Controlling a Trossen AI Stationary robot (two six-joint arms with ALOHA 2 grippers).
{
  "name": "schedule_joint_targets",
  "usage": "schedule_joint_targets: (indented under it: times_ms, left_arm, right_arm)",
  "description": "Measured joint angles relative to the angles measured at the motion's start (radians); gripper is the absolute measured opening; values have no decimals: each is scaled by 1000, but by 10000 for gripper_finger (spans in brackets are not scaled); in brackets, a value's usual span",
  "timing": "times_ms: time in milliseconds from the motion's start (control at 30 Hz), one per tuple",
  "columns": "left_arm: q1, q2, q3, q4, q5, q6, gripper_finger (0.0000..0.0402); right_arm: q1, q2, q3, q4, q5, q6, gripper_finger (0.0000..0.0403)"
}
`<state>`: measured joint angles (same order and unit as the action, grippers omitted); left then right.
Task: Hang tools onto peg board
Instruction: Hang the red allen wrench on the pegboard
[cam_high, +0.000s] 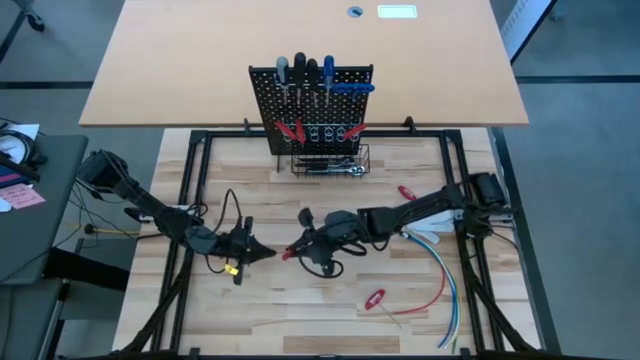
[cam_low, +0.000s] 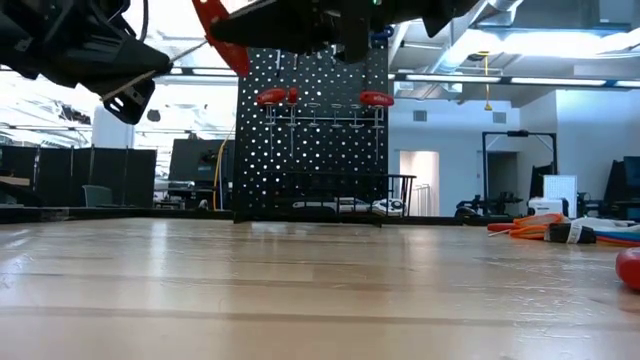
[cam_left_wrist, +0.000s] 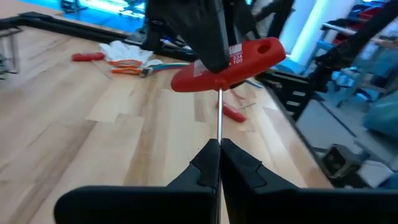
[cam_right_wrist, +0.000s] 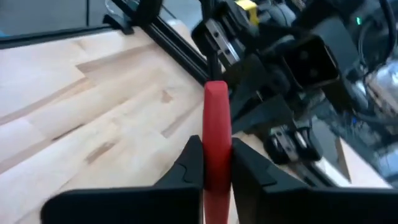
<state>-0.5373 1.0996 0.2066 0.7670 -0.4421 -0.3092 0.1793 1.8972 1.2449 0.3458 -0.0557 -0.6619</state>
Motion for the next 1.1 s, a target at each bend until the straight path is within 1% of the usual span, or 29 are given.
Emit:
schedule_joint_targets:
  times_ms: [33, 133, 200, 300, 333, 367, 467, 533, 667, 833, 900, 967, 1100]
  left_arm:
    - [0, 0, 0, -3, -15, 0, 3]
    - [1, 0, 0, -28, -69, 29, 26]
    - [2, -1, 0, -79, -126, 66, 49]
    - [36, 0, -1, -149, -241, 130, 86]
    - [59, 0, -1, -148, -249, 143, 99]
    - [82, -1, 0, -146, -235, 150, 110]
    - [146, 0, 0, -128, -105, 157, 140]
    - [172, 0, 10, -135, -74, 163, 153]
    - [191, 0, 55, -241, -68, 184, 159]
    - [194, 0, 82, -254, -69, 220, 153]
    - [195, 6, 89, -255, -89, 214, 149]
    - [195, 28, 96, -251, -112, 206, 146]
    - [194, 115, 132, -257, -116, 224, 138]
  right_arm:
    - [-5, -1, 0, -12, 8, 11, 40]
    - [-18, -7, 1, -81, 17, 66, 40]
    - [-31, -11, 7, -161, 26, 122, 40]
    - [-60, -12, 63, -313, 29, 201, 40]
    - [-70, -13, 86, -358, 32, 225, 40]
    - [-77, -13, 107, -399, 32, 245, 40]
    - [-97, -15, 145, -466, 34, 296, 40]
    - [-108, -15, 151, -473, 34, 324, 40]
    - [-128, -15, 152, -475, 33, 360, 40]
    - [-146, -15, 153, -468, 33, 380, 40]
    - [-144, -15, 153, -452, 33, 395, 40]
    - [-142, -15, 153, -437, 32, 403, 40]
    - [-135, -15, 153, -423, 31, 403, 40]
